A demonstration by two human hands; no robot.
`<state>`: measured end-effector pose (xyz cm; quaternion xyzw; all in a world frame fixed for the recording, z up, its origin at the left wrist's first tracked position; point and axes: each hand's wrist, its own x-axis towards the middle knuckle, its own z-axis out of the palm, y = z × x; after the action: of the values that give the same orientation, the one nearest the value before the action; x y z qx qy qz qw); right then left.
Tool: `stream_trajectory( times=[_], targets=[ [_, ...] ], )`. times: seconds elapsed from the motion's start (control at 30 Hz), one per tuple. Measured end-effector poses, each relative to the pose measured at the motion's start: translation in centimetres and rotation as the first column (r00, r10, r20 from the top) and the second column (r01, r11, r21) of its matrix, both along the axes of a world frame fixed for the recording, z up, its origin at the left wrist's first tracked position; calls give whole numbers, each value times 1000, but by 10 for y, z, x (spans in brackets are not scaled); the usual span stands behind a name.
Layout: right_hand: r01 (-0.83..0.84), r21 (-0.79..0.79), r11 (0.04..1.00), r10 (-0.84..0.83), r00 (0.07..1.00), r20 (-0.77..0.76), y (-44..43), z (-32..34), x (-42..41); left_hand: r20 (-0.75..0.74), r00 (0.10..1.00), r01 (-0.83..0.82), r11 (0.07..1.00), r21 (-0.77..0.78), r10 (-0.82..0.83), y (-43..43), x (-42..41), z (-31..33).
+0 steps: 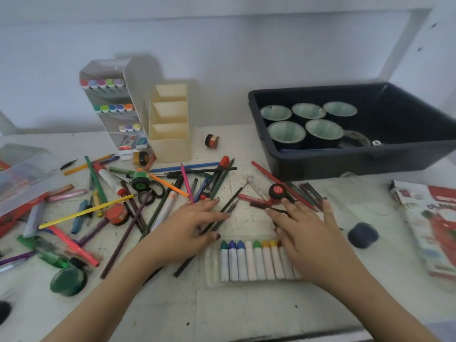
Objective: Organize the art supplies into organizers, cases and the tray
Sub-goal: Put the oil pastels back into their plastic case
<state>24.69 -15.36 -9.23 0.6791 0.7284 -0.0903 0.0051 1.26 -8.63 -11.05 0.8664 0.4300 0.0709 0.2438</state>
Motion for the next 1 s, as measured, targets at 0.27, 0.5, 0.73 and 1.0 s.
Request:
stream_trajectory(
  times=[0.27, 0.5, 0.73, 1.0],
  targets=[
    [138, 104, 985, -126, 986, -112, 0, 2, 43, -17, 999, -31, 999, -17, 31, 3, 4, 6],
    [152, 20, 988, -152, 988, -30, 4, -10, 53, -8, 999, -42, 999, 32, 42, 6, 28, 10],
    [37, -61, 997, -46, 989, -138, 1, -17, 41, 91, 994, 54, 999, -10, -53, 20, 82, 9],
    [45, -33, 998, -49, 990, -135, -7, -11, 53, -52, 997, 61, 991, 122, -55, 38, 96, 8]
  ],
)
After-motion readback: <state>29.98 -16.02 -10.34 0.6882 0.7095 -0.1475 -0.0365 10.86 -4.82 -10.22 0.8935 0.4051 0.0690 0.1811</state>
